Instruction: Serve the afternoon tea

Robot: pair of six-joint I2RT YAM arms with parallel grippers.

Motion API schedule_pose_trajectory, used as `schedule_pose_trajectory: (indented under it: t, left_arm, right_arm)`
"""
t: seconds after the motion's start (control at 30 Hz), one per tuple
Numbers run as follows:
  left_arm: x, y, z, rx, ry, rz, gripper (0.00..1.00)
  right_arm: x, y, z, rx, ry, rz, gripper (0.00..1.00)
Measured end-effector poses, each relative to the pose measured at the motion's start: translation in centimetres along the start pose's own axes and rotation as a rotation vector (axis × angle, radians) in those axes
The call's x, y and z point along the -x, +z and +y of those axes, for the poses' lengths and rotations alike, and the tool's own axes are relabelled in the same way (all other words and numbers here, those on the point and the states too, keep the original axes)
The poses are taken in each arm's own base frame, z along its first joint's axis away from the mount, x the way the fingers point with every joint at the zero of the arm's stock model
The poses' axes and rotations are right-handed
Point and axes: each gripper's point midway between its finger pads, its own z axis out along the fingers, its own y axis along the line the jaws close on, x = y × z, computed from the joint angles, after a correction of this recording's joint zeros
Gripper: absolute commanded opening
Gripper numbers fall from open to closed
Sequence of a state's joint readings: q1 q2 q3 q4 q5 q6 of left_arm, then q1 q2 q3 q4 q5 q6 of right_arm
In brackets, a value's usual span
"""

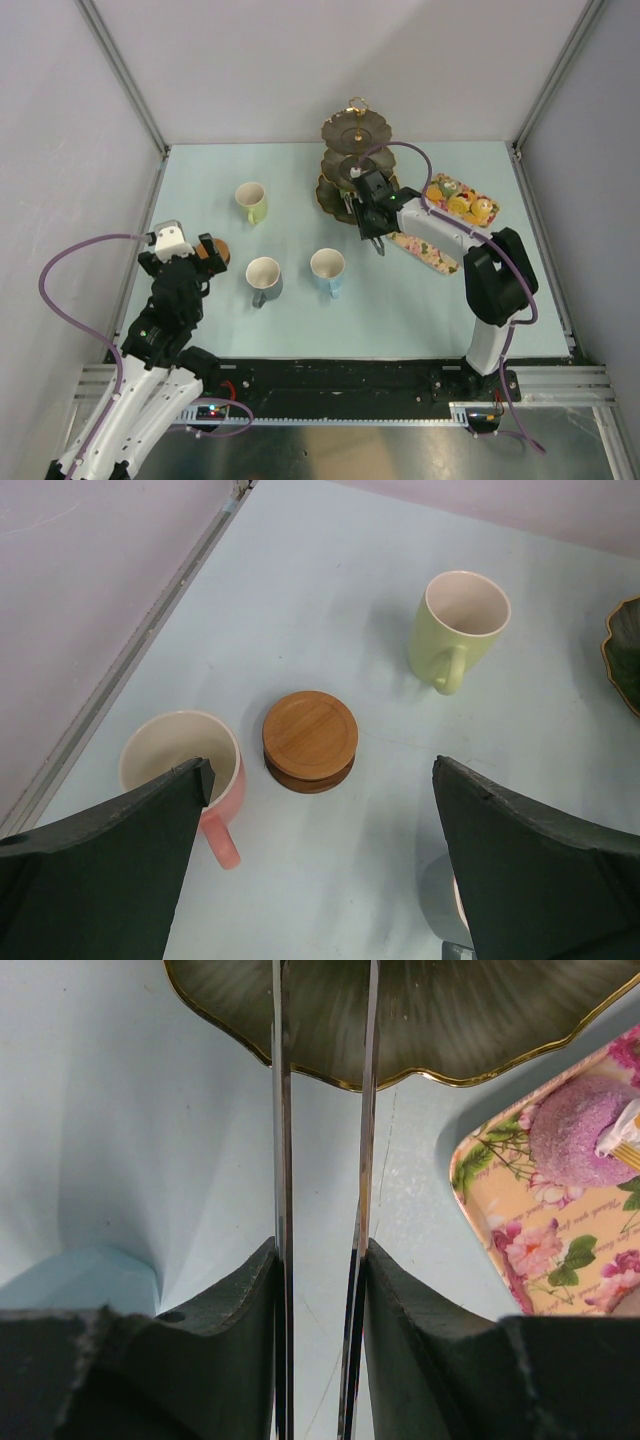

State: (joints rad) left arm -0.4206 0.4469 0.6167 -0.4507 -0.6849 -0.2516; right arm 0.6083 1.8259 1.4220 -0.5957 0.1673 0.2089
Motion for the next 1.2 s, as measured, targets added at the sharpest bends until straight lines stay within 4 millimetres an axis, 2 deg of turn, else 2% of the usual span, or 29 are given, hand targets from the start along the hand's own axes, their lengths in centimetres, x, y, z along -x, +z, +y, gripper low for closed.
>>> schedule_pose_trajectory:
  t: [0.3,0.43,0.57,0.67,0.83,0.93,1.1,1.2]
  left_arm:
    - [0.0,0.0,0.0,0.000,0.000,0.000,1.00]
    - [0.0,0.0,0.0,0.000,0.000,0.000,1.00]
    - [0.0,0.0,0.0,0.000,0.000,-0.001,1.00]
    - [0.0,0.0,0.0,0.000,-0.001,-0.002,1.00]
    - [0.0,0.0,0.0,-0.001,-0.002,-0.002,1.00]
    - [0.0,0.0,0.0,-0.001,-0.002,-0.002,1.00]
    - [0.1,0.0,0.0,-0.001,-0.002,-0.002,1.00]
    - [0.0,0.0,0.0,-0.001,-0.002,-0.002,1.00]
  right_arm:
    - [0.0,0.2,0.0,0.002,0.013,0.003,0.55]
    - [-0.3,0.0,-0.1,-0.001,0.016,0.015,0.57]
    - [-0.5,-1.1,-0.3,-0.004,0.021,0.020,0.58]
    - [-0.3,-2.7,-0.6,-0.004,0.028,0.001,0.58]
    - [-1.3,-6.6,-1.9,-0.013,0.053,-0.027,0.58]
    - [-2.4,-8.5,-3.0,-0.028,0.076,-0.028,0.58]
    - [-5.5,-10.9,-5.5,-0.080,0.133,0.011,0.58]
    - [-7.0,-12.0,-7.8,-0.124,0.198,0.034,0.57]
